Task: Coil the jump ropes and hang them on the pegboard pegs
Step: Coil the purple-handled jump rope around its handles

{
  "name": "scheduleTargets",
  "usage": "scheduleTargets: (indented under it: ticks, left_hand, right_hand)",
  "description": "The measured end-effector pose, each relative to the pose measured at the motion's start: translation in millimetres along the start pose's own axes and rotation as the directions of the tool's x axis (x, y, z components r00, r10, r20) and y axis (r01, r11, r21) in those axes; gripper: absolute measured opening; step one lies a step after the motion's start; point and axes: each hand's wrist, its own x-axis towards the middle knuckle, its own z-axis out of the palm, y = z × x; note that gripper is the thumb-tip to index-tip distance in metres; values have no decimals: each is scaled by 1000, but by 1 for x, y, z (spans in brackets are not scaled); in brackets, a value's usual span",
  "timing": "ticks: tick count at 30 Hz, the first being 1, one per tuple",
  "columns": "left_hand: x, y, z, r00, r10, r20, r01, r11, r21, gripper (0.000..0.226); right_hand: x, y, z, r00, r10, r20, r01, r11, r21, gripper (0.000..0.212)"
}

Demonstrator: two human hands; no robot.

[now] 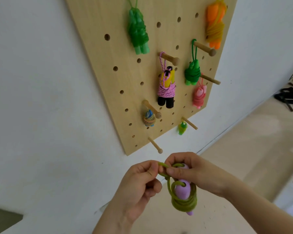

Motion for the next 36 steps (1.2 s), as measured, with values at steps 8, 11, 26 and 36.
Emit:
scheduleTargets:
  ticks: [8,11,26,36]
  left_hand:
    - [90,-32,48,983,-120,-137,87,971,-225,30]
    - [121,-51,57,956,-165,-241,103,963,-250,31]
    - [229,-124,-22,889,36,-457,190,877,440,18]
    - [251,-164,-28,622,544,-563,128,639,759,19]
  right_hand:
    - [29,53,-103,940,115,322,-222,921,319,6]
    - [54,75,-142,874,201,443,-336,908,251,6]
    - [173,221,-128,991,134,-12,-134,989,-63,6]
    - [184,230,-119,982,93,-164,-100,994,-39,38]
